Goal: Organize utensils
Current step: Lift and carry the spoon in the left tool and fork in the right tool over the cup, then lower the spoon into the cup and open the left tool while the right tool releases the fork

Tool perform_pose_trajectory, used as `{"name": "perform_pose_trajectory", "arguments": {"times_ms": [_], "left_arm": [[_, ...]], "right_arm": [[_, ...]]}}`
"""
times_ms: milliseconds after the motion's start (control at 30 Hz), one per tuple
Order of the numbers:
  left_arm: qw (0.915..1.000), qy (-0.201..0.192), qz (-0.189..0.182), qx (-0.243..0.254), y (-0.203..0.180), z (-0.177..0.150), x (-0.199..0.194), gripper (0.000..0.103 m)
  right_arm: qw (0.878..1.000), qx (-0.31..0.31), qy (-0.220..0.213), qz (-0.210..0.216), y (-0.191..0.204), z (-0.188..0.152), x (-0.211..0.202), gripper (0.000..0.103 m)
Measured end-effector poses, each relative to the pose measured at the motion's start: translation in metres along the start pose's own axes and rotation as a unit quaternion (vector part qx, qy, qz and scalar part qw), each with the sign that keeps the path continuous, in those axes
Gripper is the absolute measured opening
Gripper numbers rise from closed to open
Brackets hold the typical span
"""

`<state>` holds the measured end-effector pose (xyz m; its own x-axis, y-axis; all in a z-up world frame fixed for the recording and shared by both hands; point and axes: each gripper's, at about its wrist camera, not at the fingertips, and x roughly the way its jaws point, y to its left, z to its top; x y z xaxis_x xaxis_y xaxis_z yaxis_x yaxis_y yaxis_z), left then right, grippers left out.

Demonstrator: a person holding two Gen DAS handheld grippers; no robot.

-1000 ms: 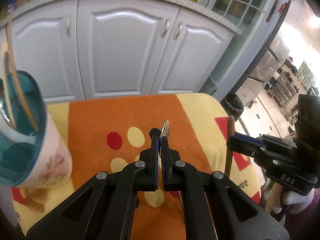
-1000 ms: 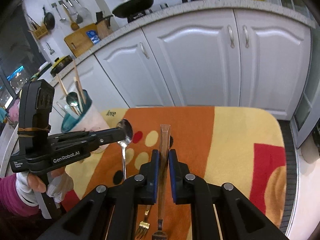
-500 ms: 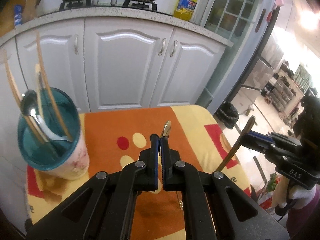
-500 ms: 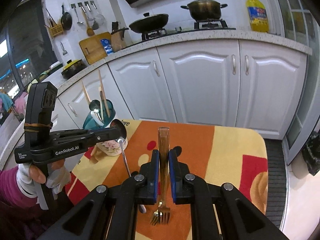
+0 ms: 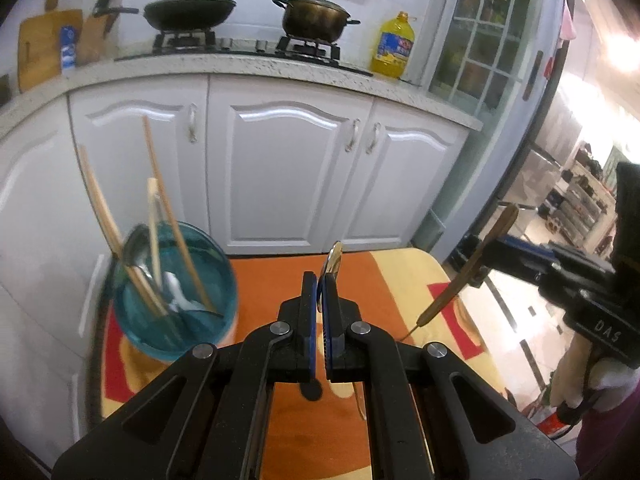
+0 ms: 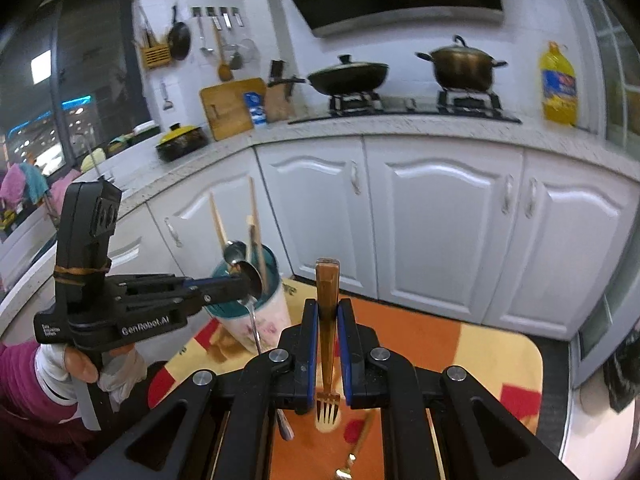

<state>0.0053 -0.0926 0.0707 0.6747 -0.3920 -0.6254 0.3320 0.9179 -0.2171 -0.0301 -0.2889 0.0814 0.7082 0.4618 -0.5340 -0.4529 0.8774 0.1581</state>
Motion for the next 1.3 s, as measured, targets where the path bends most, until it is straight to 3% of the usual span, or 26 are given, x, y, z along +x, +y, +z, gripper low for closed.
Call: {"name": "perform_pose_trajectory", "arguments": {"times_ms": [867, 1300], "left_arm": [[0.9932, -0.077, 0.078, -0.039, 0.085, 0.045, -0.072, 0.001], [0.9858, -0.094, 0.13, -0.049, 0.116, 0.05, -0.07, 0.001]], "right_arm": [[0.995, -0.065, -0.038, 0.063, 0.078, 0.075, 0.03, 0.009], [0.994, -0.067, -0.034, 0.081, 0.104, 0.09, 0.067, 0.009]]}}
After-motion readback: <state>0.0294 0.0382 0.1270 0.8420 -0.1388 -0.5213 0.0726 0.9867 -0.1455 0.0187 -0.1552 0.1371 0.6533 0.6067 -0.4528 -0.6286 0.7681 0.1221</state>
